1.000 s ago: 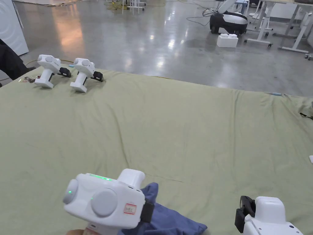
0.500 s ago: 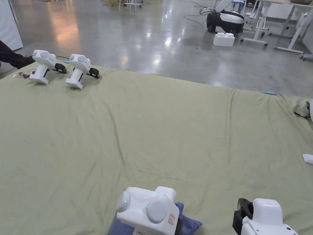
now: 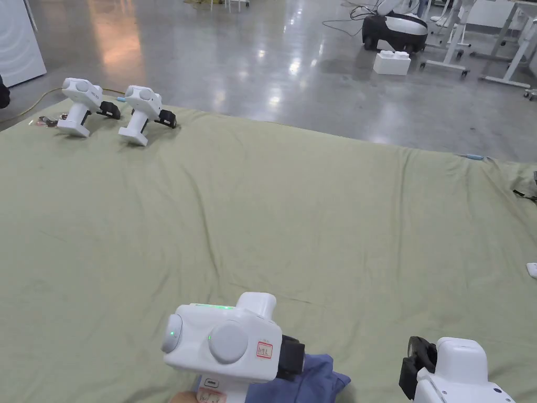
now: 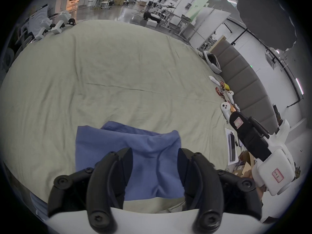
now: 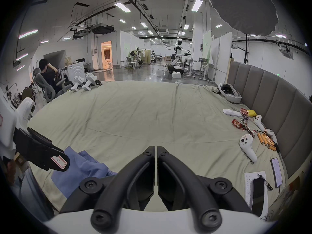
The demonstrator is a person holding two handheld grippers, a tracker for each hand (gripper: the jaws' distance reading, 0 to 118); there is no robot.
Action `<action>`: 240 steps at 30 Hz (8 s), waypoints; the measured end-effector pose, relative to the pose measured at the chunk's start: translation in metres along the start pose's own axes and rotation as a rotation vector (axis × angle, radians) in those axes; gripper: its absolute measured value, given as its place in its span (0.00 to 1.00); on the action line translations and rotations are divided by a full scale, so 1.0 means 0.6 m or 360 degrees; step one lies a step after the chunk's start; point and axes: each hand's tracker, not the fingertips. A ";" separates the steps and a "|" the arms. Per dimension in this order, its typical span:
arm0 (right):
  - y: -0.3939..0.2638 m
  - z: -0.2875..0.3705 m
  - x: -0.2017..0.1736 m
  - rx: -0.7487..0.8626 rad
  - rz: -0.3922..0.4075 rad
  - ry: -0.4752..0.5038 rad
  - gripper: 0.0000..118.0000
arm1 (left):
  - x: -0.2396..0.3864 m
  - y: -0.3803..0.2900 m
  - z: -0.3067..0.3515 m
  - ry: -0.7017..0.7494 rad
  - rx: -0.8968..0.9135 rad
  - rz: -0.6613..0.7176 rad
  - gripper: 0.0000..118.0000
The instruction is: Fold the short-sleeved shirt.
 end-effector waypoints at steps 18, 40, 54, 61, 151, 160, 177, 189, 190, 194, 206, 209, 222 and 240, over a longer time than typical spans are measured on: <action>-0.001 0.004 0.000 0.0000 -0.0004 -0.0001 0.04 | 0.006 -0.090 -0.146 -0.0264 -0.0056 0.0004 0.10; 0.109 0.057 -0.064 0.0635 -0.0036 -0.0195 0.04 | -0.016 -0.017 0.155 0.0685 0.1667 -0.0535 0.10; 0.062 0.058 -0.107 0.0378 -0.0060 -0.0041 0.04 | -0.085 -0.033 0.166 0.0705 0.1562 -0.0354 0.10; -0.058 0.002 -0.183 -0.0049 -0.0122 0.0249 0.04 | -0.129 -0.065 0.159 0.0667 0.1354 -0.0275 0.10; 0.073 -0.060 -0.064 0.0119 -0.0021 -0.0197 0.04 | -0.757 0.051 0.377 0.0791 -0.0084 0.0731 0.60; 0.064 -0.064 -0.065 0.0094 -0.0003 -0.0165 0.04 | -0.693 0.073 0.452 0.1091 0.0346 0.0518 0.60; 0.114 -0.038 -0.095 0.0312 -0.0062 -0.0149 0.04 | -0.197 0.022 0.203 0.0629 0.1287 -0.0133 0.60; 0.140 -0.014 -0.095 0.0467 -0.0099 -0.0173 0.04 | -0.049 0.038 0.115 0.0631 0.1432 -0.0355 0.20; 0.139 -0.014 -0.093 0.0470 -0.0102 -0.0172 0.04 | -0.045 0.039 0.113 0.0642 0.1432 -0.0358 0.20; 0.131 -0.010 -0.092 0.0474 -0.0103 -0.0170 0.04 | -0.029 0.034 0.104 0.0646 0.1452 -0.0371 0.04; 0.131 0.007 -0.087 0.0490 -0.0118 -0.0156 0.04 | -0.031 0.023 0.100 0.0651 0.1504 -0.0358 0.04; 0.134 0.005 -0.085 0.0490 -0.0120 -0.0151 0.04 | -0.035 0.021 0.100 0.0678 0.1513 -0.0372 0.04; 0.132 -0.006 -0.099 0.0483 -0.0089 -0.0166 0.04 | -0.036 0.017 0.097 0.0768 0.1480 -0.0498 0.04; 0.133 -0.008 -0.069 0.0492 -0.0149 -0.0223 0.96 | -0.035 0.037 0.110 0.0630 0.1434 -0.0419 0.65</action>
